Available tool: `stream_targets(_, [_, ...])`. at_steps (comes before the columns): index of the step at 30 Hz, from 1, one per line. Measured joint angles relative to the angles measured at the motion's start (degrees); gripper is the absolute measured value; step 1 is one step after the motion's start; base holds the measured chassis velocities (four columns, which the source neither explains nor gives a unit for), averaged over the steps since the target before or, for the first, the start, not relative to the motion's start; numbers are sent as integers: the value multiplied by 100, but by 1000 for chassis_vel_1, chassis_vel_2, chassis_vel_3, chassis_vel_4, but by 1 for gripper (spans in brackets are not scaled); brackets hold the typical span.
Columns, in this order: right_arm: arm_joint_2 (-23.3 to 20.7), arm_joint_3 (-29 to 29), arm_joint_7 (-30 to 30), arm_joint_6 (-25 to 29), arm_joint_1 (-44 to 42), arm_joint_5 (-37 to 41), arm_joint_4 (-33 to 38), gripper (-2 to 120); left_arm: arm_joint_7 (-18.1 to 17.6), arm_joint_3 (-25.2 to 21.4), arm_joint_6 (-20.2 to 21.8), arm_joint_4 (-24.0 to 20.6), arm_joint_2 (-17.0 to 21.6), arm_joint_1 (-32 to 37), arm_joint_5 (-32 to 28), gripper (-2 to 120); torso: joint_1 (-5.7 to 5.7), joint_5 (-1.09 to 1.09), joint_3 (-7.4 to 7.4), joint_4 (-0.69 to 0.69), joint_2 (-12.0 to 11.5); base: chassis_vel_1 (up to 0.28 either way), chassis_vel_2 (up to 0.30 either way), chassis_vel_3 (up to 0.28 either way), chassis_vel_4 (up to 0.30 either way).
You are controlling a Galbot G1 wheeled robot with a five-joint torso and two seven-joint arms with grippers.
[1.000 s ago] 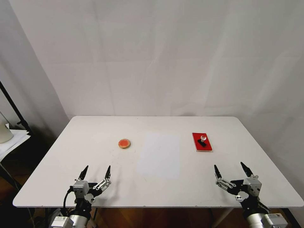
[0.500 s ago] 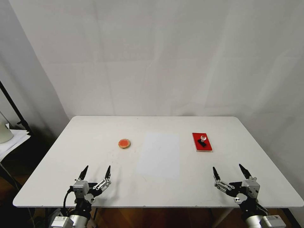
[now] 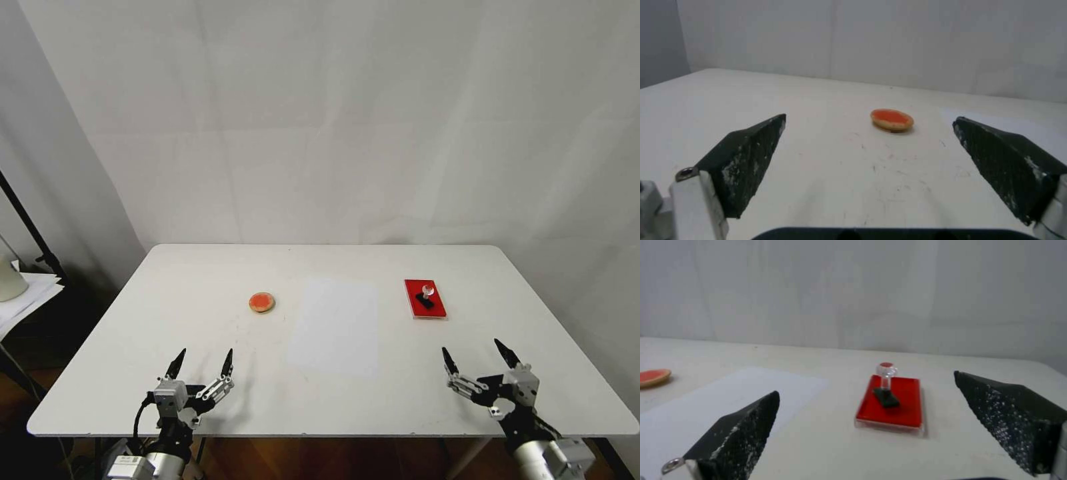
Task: Pick up the stamp from the ink pad and place it onto another ink pad.
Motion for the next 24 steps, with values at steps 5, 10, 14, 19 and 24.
stream_targets(5, [-630,-479,-37,-521,888,811,-488,100,0,0,0,0,0,1,0,100,1,0,0,1,0,0,0,0,0])
stream_targets(10, [-914,-1027,-25,-688,1687,1242,-1180,100,0,0,0,0,0,2,0,100,0,1,0,-2,0,0,0,0,0])
stream_targets(14, [-892,-1425,-29,-710,2353,1419,-1614,100,0,1,0,0,0,2,0,100,0,-1,0,-1,0,0,0,0,0])
stream_targets(19, [-796,-1799,-33,-712,2888,1452,-2020,100,0,0,0,0,0,2,0,100,1,0,0,2,0,0,0,0,0])
stream_targets(24, [-698,-1979,-39,-665,3131,1452,-2355,100,0,0,0,0,0,1,0,100,0,-2,0,-1,0,0,0,0,0])
